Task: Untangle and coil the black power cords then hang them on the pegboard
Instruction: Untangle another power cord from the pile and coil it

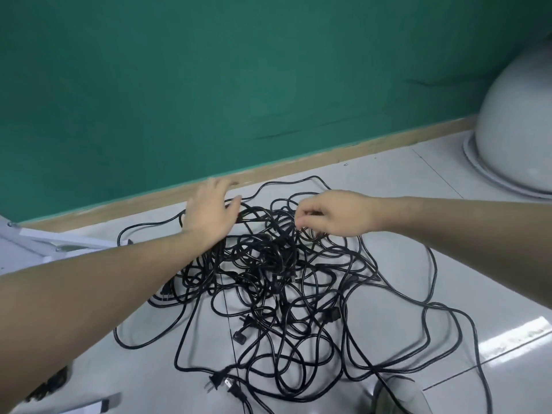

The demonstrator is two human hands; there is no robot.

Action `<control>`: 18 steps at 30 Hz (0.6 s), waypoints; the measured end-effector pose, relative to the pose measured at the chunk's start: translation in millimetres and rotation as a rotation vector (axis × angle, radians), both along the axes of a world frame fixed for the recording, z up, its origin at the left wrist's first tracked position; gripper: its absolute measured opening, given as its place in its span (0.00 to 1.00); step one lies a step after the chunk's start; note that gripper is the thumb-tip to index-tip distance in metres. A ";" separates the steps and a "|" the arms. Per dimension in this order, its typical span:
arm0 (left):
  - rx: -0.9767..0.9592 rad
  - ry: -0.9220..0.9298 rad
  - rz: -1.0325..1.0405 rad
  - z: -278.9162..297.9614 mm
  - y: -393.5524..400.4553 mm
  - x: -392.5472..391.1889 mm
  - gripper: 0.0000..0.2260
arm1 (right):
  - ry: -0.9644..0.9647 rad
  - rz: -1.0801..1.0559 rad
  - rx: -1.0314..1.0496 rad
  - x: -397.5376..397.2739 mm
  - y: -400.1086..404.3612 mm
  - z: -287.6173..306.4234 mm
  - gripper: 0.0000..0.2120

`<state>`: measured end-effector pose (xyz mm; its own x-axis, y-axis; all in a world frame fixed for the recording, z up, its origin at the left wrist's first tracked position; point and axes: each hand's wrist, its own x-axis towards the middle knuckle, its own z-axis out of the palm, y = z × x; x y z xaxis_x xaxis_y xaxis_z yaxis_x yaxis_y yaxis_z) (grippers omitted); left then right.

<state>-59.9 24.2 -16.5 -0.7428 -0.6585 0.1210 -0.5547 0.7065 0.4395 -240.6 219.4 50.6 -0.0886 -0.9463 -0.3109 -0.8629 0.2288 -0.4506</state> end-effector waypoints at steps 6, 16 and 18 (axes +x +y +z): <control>0.412 -0.210 -0.478 3.4 46.2 -3.9 0.15 | -0.183 -0.144 -0.239 7.4 2.5 12.8 0.06; 0.407 -0.302 -0.347 -0.9 28.5 -6.0 0.07 | -0.446 -0.504 -0.174 -25.8 8.4 12.2 0.11; 0.328 -0.318 -0.321 2.4 31.6 -7.0 0.08 | -0.162 -0.417 0.023 -36.2 6.2 13.2 0.10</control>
